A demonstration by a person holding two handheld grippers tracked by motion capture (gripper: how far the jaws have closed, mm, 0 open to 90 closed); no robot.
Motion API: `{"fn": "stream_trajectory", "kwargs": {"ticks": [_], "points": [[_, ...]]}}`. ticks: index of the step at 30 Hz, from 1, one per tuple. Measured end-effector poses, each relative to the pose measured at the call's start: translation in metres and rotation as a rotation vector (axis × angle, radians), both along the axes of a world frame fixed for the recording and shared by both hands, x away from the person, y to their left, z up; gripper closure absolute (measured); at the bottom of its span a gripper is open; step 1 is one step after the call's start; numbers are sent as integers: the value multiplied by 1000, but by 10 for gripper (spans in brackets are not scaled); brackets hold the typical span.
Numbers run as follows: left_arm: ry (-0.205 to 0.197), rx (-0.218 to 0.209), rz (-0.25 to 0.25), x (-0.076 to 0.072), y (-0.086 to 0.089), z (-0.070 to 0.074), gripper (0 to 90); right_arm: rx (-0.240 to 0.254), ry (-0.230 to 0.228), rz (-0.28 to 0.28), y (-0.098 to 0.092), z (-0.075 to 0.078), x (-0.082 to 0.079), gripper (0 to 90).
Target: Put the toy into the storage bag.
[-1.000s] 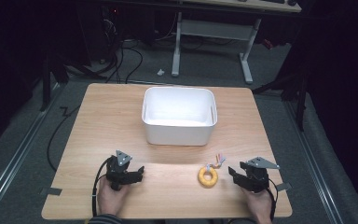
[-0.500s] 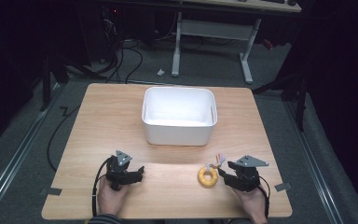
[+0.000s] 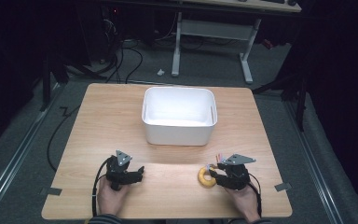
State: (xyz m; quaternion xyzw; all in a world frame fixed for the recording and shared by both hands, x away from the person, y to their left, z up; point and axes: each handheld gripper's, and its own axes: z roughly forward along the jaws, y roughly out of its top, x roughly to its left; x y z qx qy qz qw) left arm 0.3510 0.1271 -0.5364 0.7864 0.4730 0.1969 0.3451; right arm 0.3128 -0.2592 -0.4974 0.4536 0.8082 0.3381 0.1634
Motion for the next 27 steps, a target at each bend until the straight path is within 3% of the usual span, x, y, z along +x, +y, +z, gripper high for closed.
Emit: {"fn": "stream_trajectory", "kwargs": {"ticks": [14,17,27], "points": [[0,0,0,0,0,0,156,-23,38,-10,2,-13,8,537],[0,0,0,0,0,0,157,-9,50,-5,3,-15,10,537],[0,0,0,0,0,0,157,-52,64,13,5,-19,12,534]]}}
